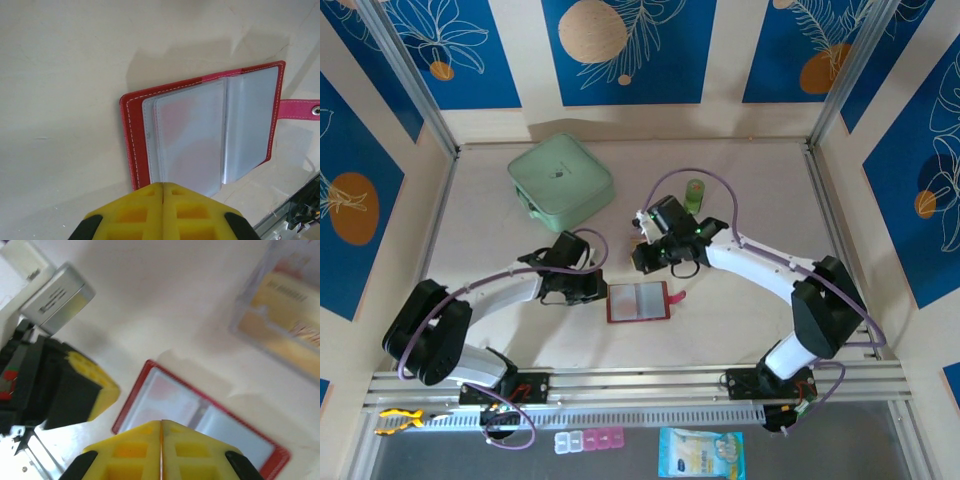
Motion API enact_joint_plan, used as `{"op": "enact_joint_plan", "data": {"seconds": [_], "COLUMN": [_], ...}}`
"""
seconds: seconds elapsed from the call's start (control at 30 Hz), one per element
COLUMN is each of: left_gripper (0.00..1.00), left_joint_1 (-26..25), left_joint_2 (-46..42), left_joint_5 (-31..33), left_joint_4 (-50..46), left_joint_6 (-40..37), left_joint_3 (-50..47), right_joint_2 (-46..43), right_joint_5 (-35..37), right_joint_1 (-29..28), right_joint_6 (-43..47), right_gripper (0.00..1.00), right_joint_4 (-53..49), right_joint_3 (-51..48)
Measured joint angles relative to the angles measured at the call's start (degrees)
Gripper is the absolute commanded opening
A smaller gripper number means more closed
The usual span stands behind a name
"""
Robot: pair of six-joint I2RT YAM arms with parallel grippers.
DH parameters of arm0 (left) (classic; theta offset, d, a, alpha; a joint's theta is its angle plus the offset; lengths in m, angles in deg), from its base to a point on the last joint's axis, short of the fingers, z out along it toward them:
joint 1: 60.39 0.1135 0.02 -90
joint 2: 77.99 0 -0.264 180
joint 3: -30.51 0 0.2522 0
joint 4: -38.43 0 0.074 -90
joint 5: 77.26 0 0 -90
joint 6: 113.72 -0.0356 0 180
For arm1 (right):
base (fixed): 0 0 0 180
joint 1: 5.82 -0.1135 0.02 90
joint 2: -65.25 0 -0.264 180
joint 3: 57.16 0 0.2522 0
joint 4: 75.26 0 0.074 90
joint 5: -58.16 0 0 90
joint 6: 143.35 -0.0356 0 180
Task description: Take the credit cards out of the card holder
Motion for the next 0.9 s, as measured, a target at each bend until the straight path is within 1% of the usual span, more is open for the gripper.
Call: {"op": "enact_joint_plan", "data": {"seconds": [0.17,0.33,0.43,0.63,0.8,0.83,0.9], "left_gripper": [0.0,0.0,0.0,0.0,0.0,0.0,0.0], "left_joint_1": [0.0,0.0,0.0,0.0,0.0,0.0,0.0], "left_joint_2": [0.0,0.0,0.2,2.2,3.2,3.2,3.2], "left_joint_5": [0.0,0.9,1.1,1.3,1.0,0.9,0.9], "left_joint_4": [-0.2,-1.5,-2.1,-1.9,-0.9,-0.4,0.2], "left_joint_6": [-1.4,-2.8,-3.0,-1.7,1.2,1.7,2.8], "left_joint_3": [1.6,2.8,3.9,6.0,4.9,4.2,2.5], "right_joint_2": [-2.3,-4.0,-4.9,-3.3,1.0,1.9,3.4], "right_joint_5": [1.3,2.4,1.7,-3.5,-7.2,-8.1,-9.4], "right_joint_1": [-3.7,-3.9,-3.8,-2.1,-1.8,-1.7,-1.7], "right_joint_6": [-4.9,-11.1,-14.8,-22.9,-27.4,-28.0,-28.6], "right_gripper": [0.07,0.09,0.11,0.12,0.13,0.13,0.17], "right_joint_4": [-0.2,-1.8,-1.3,2.7,7.3,8.2,9.0], "right_joint_3": [-0.3,-0.6,-3.0,-8.9,-9.7,-9.7,-9.7]}}
